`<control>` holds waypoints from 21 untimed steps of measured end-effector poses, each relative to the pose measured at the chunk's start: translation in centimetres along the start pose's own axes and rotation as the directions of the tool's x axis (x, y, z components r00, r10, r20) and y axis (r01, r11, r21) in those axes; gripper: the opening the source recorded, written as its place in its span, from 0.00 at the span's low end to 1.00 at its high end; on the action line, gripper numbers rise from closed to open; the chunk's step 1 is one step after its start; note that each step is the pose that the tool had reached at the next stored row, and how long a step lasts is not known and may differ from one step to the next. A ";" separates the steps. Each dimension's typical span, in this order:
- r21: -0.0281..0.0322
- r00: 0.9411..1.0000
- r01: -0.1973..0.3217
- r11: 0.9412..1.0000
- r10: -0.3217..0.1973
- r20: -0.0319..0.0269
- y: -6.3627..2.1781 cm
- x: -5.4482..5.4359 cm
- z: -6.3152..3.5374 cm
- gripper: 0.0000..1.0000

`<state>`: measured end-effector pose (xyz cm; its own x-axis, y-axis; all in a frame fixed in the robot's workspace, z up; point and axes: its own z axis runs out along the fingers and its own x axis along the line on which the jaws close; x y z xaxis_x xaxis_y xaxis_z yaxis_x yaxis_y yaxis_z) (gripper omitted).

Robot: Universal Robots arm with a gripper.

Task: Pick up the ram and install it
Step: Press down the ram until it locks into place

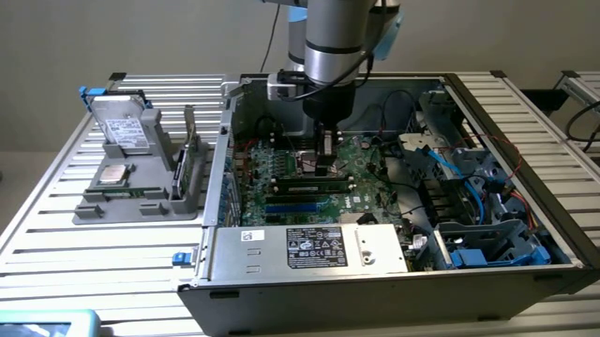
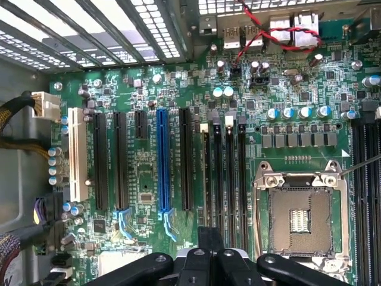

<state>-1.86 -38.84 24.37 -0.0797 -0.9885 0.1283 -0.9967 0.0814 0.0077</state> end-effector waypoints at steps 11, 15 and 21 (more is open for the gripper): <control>-0.013 0.990 -0.144 0.990 0.144 0.003 0.00 0.0 0.23 0.11; -0.016 0.980 -0.197 0.980 0.198 0.003 0.00 0.0 0.24 0.11; -0.026 0.961 -0.277 0.961 0.277 0.001 0.00 0.0 0.24 0.11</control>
<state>-1.86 -38.84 24.12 -0.3529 -0.9274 0.1241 -0.9347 0.3554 -0.0023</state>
